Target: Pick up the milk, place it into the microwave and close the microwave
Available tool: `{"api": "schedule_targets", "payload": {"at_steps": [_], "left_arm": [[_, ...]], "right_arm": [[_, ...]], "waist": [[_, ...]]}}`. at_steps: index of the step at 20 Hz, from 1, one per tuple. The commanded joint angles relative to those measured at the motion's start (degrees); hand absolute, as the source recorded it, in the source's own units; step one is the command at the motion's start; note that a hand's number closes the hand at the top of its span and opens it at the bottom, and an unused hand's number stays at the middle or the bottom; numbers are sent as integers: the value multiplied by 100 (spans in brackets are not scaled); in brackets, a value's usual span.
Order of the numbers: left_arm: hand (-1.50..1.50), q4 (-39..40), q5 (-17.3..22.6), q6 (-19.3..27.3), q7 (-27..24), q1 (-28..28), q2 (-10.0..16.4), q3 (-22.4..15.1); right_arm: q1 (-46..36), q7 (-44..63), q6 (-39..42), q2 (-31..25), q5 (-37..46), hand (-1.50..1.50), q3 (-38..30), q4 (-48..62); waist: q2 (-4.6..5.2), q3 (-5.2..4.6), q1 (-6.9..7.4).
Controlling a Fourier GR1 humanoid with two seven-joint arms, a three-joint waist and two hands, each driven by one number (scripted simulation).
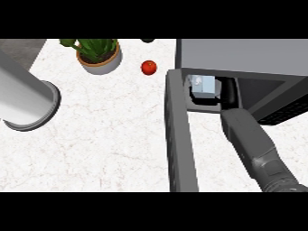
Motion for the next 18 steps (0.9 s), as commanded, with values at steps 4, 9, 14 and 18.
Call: {"api": "schedule_targets", "payload": {"at_steps": [4, 9, 14, 18], "left_arm": [[-150, -86, 52, -121, 59, -52, 61, -53], [-150, 52, 188, -152, 154, -293, 125, 112], [-150, 197, 81, -87, 92, -302, 35, 70], [-150, 247, 57, -186, 3, -276, 44, 21]], "right_arm": [[-404, -281, -461, -331, 228, 150, -22, 502], [-592, -484, -912, -348, 431, 150, 70, 680], [-767, -646, -739, -425, 81, 150, -324, 574], [-885, -833, -1191, -452, 140, 150, -366, 580]], "waist": [[110, 14, 190], [132, 12, 205], [173, 25, 273], [180, 17, 377]]}}
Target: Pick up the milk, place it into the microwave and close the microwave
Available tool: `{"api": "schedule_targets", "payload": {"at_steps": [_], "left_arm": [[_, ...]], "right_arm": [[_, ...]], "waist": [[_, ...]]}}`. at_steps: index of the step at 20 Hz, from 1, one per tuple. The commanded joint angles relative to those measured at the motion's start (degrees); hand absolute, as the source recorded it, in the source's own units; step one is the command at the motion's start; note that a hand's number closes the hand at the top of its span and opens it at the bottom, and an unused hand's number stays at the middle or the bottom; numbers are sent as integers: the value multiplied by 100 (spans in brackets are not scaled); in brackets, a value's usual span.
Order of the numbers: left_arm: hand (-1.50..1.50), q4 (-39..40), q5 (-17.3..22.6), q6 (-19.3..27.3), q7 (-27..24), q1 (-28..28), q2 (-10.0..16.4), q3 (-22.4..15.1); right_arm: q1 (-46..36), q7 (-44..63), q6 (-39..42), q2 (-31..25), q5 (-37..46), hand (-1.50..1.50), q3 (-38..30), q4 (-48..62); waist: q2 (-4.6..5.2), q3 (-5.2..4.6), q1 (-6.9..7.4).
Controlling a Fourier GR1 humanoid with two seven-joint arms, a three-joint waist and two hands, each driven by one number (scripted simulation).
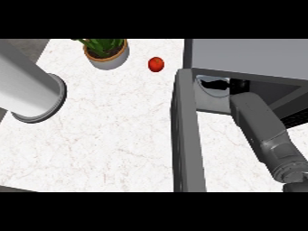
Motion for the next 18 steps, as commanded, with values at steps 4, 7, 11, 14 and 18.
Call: {"api": "schedule_targets", "payload": {"at_steps": [4, 7, 11, 14, 18], "left_arm": [[-150, 89, 10, -74, 49, -151, 29, -37], [-150, 214, -36, -70, -47, -34, -32, -68], [-150, 274, 29, -109, 57, -252, 67, 47], [-150, 154, -23, -50, 122, -302, 36, -22], [-150, 171, -61, -108, 64, -359, 121, 59]], "right_arm": [[-184, -152, -1097, -91, 146, 150, -58, 139], [-280, -111, -1463, -153, 102, 150, -179, 95], [-326, -131, -1504, -206, 173, 150, -181, 140], [-420, -64, -1624, -184, 183, 150, -225, 167], [180, 1508, -3118, -562, 893, -150, 373, 1036]], "waist": [[55, -10, 101], [45, -8, 191], [57, -7, 121], [69, 0, 155], [200, -89, 325]]}}
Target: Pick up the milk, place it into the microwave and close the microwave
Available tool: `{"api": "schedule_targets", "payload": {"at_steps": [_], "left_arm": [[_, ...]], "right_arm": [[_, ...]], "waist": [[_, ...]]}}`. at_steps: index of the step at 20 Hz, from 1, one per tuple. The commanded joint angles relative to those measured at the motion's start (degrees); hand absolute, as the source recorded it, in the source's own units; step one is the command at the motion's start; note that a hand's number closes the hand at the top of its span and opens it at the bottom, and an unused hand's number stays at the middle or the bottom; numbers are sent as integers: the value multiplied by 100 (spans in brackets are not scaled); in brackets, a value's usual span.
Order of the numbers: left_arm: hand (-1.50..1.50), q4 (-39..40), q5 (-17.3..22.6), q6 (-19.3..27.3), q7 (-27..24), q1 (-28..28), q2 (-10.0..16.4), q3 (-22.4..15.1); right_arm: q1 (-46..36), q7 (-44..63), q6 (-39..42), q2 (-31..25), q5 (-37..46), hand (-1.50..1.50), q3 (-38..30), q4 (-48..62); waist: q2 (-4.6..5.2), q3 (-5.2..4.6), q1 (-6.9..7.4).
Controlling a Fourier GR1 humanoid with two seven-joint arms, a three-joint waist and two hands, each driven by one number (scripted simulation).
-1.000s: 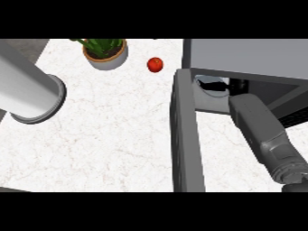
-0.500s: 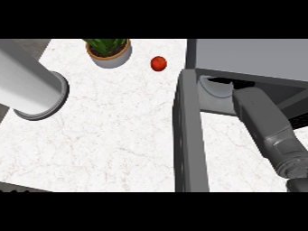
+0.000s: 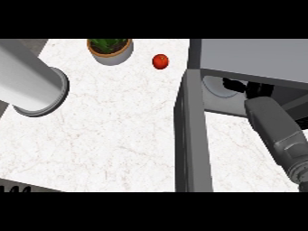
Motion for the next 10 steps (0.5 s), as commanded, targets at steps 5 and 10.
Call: {"api": "schedule_targets", "payload": {"at_steps": [5, 10], "left_arm": [[-150, 50, -56, -55, -4, -65, 90, 54], [-150, 184, -103, 83, 137, -363, -23, -12]], "right_arm": [[379, 1603, -1297, -222, 787, -150, 717, 353], [-346, 631, 234, 513, 971, -150, 927, 181]], "waist": [[19, 5, 230], [-70, 68, 113]]}}
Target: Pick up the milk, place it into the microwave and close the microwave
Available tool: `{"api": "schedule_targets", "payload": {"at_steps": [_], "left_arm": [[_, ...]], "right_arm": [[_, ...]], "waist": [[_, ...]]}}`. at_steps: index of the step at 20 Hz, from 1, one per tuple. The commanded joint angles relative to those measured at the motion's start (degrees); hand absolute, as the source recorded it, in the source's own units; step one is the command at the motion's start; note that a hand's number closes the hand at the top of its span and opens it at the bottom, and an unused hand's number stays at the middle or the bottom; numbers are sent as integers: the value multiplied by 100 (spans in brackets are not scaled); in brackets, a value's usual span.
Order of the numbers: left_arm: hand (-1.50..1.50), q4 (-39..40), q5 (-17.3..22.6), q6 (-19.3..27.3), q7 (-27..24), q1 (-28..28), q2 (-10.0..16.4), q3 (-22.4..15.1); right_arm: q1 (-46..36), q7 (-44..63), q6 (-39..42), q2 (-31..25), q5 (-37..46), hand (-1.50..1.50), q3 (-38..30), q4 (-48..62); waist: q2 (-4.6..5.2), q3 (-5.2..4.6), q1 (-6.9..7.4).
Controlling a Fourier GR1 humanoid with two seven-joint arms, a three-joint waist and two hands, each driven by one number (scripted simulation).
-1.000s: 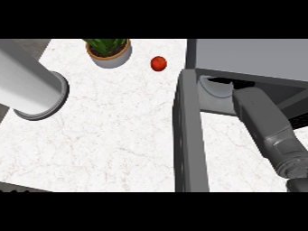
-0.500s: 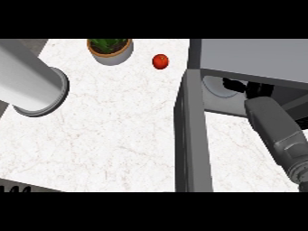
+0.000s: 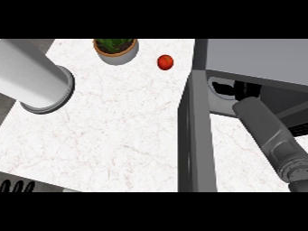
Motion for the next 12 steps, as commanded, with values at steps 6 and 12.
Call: {"api": "schedule_targets", "payload": {"at_steps": [6, 12], "left_arm": [[-150, 12, -12, 34, -4, -168, 1, 89], [-150, 44, -8, -19, 0, -186, 43, 108]], "right_arm": [[-218, -201, 701, 600, 133, -150, 139, -32], [-233, -404, 1407, 607, -87, -150, -90, -192]], "waist": [[-25, 34, -20], [-47, 40, -169]]}}
